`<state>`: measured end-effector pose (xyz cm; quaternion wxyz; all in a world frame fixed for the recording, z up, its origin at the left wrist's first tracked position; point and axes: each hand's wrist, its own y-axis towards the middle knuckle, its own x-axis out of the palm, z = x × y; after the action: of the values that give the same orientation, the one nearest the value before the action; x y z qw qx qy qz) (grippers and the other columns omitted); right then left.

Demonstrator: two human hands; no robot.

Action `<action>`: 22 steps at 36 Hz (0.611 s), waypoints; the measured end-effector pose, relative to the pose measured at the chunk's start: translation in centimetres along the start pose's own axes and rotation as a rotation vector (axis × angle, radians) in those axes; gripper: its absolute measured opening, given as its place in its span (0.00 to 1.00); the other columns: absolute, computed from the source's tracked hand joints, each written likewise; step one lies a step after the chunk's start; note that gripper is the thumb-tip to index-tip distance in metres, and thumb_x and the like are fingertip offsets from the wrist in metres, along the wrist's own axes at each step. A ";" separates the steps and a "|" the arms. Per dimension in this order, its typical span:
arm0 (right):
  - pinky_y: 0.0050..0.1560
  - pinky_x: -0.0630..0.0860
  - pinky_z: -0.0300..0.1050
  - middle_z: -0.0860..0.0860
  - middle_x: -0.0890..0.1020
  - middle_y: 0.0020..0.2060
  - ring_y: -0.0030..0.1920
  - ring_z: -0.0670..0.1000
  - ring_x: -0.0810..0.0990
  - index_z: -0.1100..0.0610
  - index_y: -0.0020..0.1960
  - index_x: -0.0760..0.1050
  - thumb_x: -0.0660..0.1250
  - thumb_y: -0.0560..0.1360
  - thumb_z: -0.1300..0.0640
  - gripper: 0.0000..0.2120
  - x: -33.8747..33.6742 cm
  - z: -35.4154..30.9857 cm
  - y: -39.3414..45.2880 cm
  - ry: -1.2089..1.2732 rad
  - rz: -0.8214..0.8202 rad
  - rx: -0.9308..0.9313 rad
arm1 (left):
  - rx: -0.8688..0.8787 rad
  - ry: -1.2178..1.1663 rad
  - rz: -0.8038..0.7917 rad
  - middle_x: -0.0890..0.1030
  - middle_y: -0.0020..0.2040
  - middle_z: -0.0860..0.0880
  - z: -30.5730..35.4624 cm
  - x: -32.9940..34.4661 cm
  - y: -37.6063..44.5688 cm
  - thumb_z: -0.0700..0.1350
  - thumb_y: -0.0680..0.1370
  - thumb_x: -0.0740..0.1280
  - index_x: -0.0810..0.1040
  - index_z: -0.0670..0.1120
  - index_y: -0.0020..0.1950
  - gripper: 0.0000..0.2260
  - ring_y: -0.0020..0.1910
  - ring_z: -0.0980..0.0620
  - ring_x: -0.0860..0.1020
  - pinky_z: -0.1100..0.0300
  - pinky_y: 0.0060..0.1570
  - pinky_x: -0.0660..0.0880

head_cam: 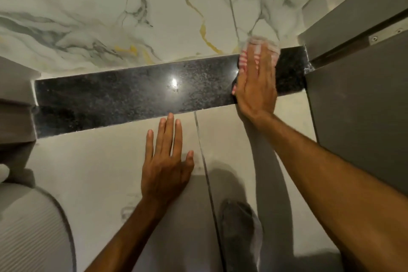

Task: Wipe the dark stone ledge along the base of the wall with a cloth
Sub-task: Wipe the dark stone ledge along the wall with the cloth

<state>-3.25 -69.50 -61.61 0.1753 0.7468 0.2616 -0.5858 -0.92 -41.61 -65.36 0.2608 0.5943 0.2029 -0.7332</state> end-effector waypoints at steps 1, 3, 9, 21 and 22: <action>0.88 0.58 0.54 0.54 0.53 0.89 0.89 0.59 0.54 0.53 0.90 0.50 0.54 0.89 0.49 0.31 0.2 0.0 -1.3 -0.005 -0.006 -0.070 | -0.007 0.003 -0.005 0.57 0.88 0.36 0.0 -0.1 0.0 0.56 0.87 0.56 0.59 0.38 0.87 0.33 0.88 0.38 0.56 0.38 0.87 0.52; 0.88 0.59 0.51 0.52 0.54 0.89 0.88 0.58 0.56 0.53 0.90 0.51 0.54 0.88 0.49 0.31 0.1 0.8 -4.5 0.006 -0.025 -0.142 | -0.015 0.006 -0.018 0.57 0.88 0.36 0.1 -0.3 0.0 0.56 0.87 0.56 0.60 0.37 0.87 0.33 0.88 0.37 0.57 0.36 0.87 0.54; 0.86 0.65 0.60 0.53 0.54 0.89 0.89 0.59 0.55 0.52 0.90 0.49 0.52 0.89 0.45 0.32 -1.5 4.5 -6.4 -0.020 -0.027 0.065 | -0.010 -0.011 -0.034 0.59 0.88 0.35 0.1 -0.7 0.1 0.55 0.86 0.57 0.62 0.36 0.86 0.33 0.87 0.36 0.59 0.35 0.86 0.57; 0.89 0.57 0.56 0.54 0.50 0.89 0.89 0.59 0.51 0.54 0.90 0.47 0.53 0.90 0.49 0.32 -0.4 -0.7 -3.1 0.003 -0.065 -0.171 | -0.115 0.029 -0.004 0.58 0.88 0.34 0.0 -0.3 -0.2 0.57 0.87 0.55 0.61 0.37 0.87 0.33 0.87 0.35 0.57 0.33 0.86 0.54; 0.89 0.59 0.56 0.53 0.51 0.89 0.89 0.58 0.51 0.53 0.90 0.48 0.54 0.90 0.49 0.31 -0.7 0.2 -5.1 0.006 -0.079 -0.191 | -0.118 0.034 -0.003 0.58 0.87 0.34 0.0 -0.3 -0.1 0.56 0.87 0.55 0.61 0.37 0.87 0.33 0.87 0.34 0.58 0.32 0.85 0.56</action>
<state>-6.59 -65.62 -60.76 0.2219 0.7175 0.3460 -0.5623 -0.97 -41.47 -65.02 0.2907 0.5899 0.2512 -0.7102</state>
